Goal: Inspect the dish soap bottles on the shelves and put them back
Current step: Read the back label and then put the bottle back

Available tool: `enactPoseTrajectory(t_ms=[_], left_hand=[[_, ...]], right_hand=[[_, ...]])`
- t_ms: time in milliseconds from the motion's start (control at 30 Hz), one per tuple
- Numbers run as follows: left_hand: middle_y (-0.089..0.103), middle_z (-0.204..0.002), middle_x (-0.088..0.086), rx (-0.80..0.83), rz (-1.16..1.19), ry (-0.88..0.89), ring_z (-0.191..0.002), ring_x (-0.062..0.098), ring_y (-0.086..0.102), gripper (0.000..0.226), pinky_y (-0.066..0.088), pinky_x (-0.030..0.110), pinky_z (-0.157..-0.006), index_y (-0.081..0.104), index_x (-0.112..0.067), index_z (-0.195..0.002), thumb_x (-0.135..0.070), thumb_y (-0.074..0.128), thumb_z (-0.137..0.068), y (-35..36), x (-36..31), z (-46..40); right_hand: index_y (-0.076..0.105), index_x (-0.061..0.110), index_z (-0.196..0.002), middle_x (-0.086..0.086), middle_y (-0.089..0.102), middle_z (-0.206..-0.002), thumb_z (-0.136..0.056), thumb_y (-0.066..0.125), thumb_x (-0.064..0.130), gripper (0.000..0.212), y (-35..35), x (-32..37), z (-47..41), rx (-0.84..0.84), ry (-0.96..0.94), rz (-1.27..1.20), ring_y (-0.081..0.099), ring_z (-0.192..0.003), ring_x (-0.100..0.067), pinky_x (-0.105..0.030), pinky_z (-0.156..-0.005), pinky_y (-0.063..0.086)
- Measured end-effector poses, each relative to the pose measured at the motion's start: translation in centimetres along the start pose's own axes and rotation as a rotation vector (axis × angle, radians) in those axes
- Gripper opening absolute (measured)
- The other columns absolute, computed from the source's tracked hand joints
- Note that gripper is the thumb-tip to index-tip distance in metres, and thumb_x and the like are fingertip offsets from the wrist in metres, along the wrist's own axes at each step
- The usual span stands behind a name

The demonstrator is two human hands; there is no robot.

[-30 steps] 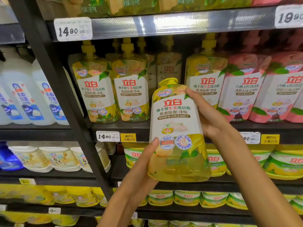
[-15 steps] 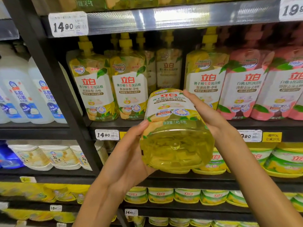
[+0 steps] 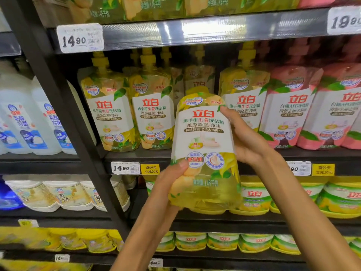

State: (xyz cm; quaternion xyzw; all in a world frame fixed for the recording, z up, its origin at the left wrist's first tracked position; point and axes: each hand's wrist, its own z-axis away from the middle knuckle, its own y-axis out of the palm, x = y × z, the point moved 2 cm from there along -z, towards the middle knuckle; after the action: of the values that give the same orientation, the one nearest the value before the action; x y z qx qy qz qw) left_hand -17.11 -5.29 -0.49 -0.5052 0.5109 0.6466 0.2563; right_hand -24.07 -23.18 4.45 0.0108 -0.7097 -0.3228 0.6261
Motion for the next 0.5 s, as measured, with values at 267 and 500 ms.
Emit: enactPoseTrajectory(t_ms=[267,500], left_hand=[[0.069,-0.118,-0.004,0.040,-0.393,0.247,-0.109,0.016,0.066,0.069,0.056,0.026,-0.083,0.050,-0.033,-0.126,-0.038,0.072,-0.061,-1.1,0.3,-2.2],[0.066,-0.121,-0.011,-0.029,-0.443,0.252,-0.112,0.006,0.062,0.064,0.051,0.023,-0.092,0.048,-0.037,-0.125,-0.056,0.062,-0.065,-2.4,0.7,-5.0]], right_hand=[[0.070,0.018,-0.110,-0.007,0.076,-0.099,-0.081,0.062,0.039,0.037,-0.3,0.6,-0.2,-0.058,-0.310,0.136,0.074,-0.092,-0.020,-0.030,-0.068,0.059],[0.053,0.014,-0.124,-0.009,0.076,-0.099,-0.077,0.066,0.038,0.054,0.5,0.4,-1.1,-0.182,-0.461,0.126,0.074,-0.089,-0.021,-0.032,-0.068,0.060]])
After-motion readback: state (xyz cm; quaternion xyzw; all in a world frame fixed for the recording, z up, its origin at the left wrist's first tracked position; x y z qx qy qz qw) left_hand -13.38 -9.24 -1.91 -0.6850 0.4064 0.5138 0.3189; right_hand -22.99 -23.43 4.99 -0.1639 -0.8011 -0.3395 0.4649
